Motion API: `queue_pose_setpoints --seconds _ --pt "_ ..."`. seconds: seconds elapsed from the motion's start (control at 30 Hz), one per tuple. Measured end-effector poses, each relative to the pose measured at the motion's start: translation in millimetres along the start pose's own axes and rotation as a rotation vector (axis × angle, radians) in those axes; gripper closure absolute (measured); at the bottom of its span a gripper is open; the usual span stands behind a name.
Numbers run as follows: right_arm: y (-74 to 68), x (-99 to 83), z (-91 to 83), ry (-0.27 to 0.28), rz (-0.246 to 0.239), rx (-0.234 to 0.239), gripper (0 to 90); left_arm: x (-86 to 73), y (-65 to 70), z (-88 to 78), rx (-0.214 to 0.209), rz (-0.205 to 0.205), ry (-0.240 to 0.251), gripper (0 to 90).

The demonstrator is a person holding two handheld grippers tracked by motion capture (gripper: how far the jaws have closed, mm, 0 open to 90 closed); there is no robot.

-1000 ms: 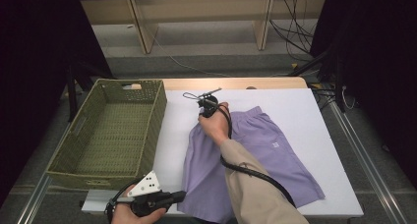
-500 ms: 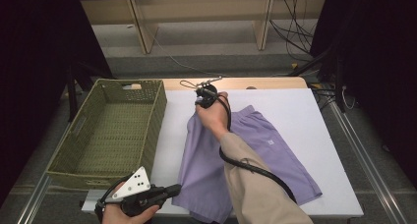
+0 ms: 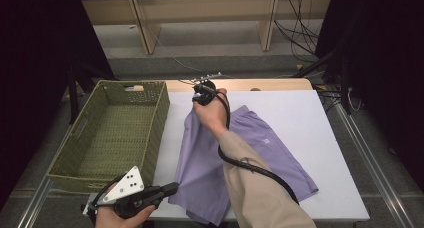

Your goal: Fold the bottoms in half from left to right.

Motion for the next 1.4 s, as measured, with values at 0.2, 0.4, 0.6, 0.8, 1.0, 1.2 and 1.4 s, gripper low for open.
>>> queue_pose_setpoints --seconds 0.2,0.4,0.6,0.8,1.0,1.2,1.4 --pt "-3.2 10.9 -1.1 0.022 0.004 0.016 90.0 4.1 -4.0 -6.1 0.019 0.002 0.014 90.0" --pt "-4.1 19.8 0.5 0.027 0.007 0.021 90.0 6.9 -8.5 -8.8 0.035 0.007 0.026 90.0" --pt "-8.2 25.7 2.5 0.034 0.016 0.027 90.0 9.2 -11.8 -10.1 0.054 0.028 0.034 90.0" --pt "-11.8 31.3 3.0 0.048 0.012 0.036 90.0 12.2 -12.6 -12.8 0.068 0.054 0.039 90.0" --pt "-15.3 38.0 2.0 0.063 0.014 0.044 90.0 15.0 -13.9 -16.8 0.074 0.048 0.052 90.0" --pt "-19.1 42.7 1.9 0.072 0.018 0.048 90.0 16.3 -14.9 -19.3 0.084 0.048 0.063 90.0" --pt "-21.8 47.3 0.8 0.081 0.018 0.052 90.0 17.7 -14.7 -20.4 0.096 0.068 0.069 90.0"
Point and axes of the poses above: each handheld gripper's, and its own axes: z roughly forward along the jaws, x roughly out of its top, y roughly to its right, the point moved 6 cm from there along z, roughly forward along the jaws, and after that the axes turned 12 degrees about -x, right-handed, at the moved point
